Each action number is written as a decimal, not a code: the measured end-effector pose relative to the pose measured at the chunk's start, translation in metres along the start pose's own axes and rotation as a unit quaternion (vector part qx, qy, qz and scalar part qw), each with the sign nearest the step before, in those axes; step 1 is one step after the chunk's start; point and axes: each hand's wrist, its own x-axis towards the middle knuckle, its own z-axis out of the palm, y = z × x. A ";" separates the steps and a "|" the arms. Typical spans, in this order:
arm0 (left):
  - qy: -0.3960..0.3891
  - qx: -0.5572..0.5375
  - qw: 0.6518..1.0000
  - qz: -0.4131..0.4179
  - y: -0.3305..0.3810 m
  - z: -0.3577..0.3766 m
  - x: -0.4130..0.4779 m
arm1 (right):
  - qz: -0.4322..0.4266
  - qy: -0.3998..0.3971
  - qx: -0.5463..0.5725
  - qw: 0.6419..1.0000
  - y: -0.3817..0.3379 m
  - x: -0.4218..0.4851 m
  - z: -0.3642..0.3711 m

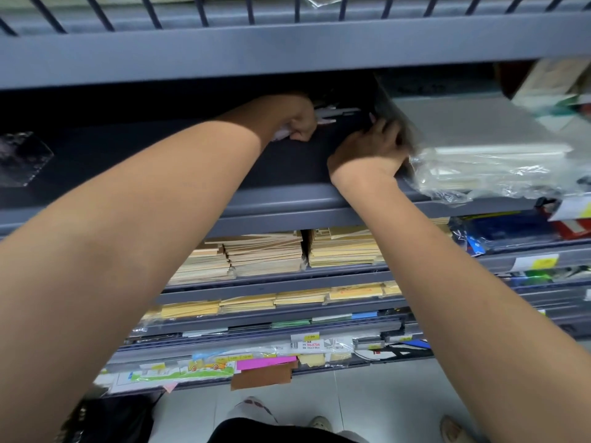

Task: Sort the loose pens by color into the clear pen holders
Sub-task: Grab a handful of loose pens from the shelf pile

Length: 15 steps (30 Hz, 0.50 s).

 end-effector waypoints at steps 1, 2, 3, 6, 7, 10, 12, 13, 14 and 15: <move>-0.001 -0.005 1.000 -0.006 -0.003 0.001 0.001 | -0.006 -0.001 0.000 1.000 0.001 -0.001 0.002; -0.005 -0.005 1.000 -0.004 -0.007 0.002 0.001 | -0.010 -0.005 -0.002 1.000 0.001 -0.001 0.003; -0.002 -0.009 1.000 0.000 -0.012 0.002 0.002 | -0.012 -0.011 -0.004 1.000 0.002 0.000 0.003; 0.024 -0.008 0.999 0.028 -0.026 0.003 0.002 | -0.012 -0.028 -0.013 0.999 0.001 0.001 -0.004; 0.029 0.003 0.999 0.038 -0.032 0.003 0.001 | -0.011 -0.031 -0.015 0.999 0.000 0.002 -0.006; 0.029 -0.018 0.998 0.056 -0.050 0.001 0.004 | -0.016 -0.027 -0.024 0.999 -0.003 0.007 -0.012; 0.021 -0.022 0.997 0.066 -0.062 -0.001 0.002 | -0.047 -0.008 -0.049 0.998 -0.003 0.013 -0.017; 0.019 -0.026 0.997 0.064 -0.068 -0.001 0.002 | -0.067 0.001 -0.056 0.996 -0.003 0.018 -0.020; 0.012 -0.031 0.997 0.063 -0.073 -0.001 0.002 | -0.085 0.006 -0.052 0.995 -0.001 0.022 -0.023; 0.004 -0.037 0.998 0.059 -0.077 -0.001 0.001 | -0.095 0.003 -0.037 0.995 0.000 0.025 -0.025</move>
